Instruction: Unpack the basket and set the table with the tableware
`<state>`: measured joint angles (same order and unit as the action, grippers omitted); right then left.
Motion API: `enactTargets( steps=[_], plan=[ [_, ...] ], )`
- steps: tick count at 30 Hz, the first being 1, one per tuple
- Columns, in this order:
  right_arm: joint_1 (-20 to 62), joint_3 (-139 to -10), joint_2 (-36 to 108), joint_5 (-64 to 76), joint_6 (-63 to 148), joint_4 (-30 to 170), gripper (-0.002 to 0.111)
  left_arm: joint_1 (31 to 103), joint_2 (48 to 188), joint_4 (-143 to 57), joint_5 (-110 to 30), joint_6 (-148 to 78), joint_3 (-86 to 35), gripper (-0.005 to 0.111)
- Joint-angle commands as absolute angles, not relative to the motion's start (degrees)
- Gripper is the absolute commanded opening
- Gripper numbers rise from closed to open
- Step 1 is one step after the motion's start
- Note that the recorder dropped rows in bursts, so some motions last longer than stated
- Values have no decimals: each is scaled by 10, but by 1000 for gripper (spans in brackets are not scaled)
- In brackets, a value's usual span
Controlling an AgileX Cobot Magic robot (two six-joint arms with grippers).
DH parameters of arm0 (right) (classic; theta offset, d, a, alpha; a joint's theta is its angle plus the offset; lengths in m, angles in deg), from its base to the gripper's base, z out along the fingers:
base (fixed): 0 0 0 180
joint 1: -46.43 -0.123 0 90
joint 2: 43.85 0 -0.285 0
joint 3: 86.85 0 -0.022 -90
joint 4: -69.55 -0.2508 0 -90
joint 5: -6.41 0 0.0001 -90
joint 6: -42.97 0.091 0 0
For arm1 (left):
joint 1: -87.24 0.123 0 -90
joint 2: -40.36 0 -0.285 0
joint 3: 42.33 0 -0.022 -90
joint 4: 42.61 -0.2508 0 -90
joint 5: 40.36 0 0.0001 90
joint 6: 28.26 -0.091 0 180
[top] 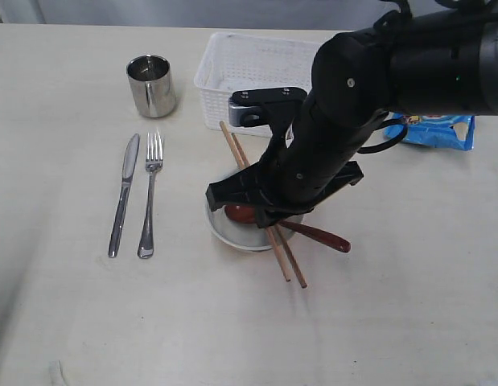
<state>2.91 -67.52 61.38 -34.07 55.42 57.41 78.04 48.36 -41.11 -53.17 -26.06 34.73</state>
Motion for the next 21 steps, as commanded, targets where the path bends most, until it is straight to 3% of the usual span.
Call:
enactTargets(
  steps=[1,7,21],
  plan=[
    [29,-675,614,-339,545,583,5,780,482,-406,-526,-261,349,0],
    [29,-675,614,-329,545,583,31,780,482,-406,-526,-261,349,0],
    [29,-723,595,-312,436,562,32,780,482,-408,-526,-261,349,0]
  ],
)
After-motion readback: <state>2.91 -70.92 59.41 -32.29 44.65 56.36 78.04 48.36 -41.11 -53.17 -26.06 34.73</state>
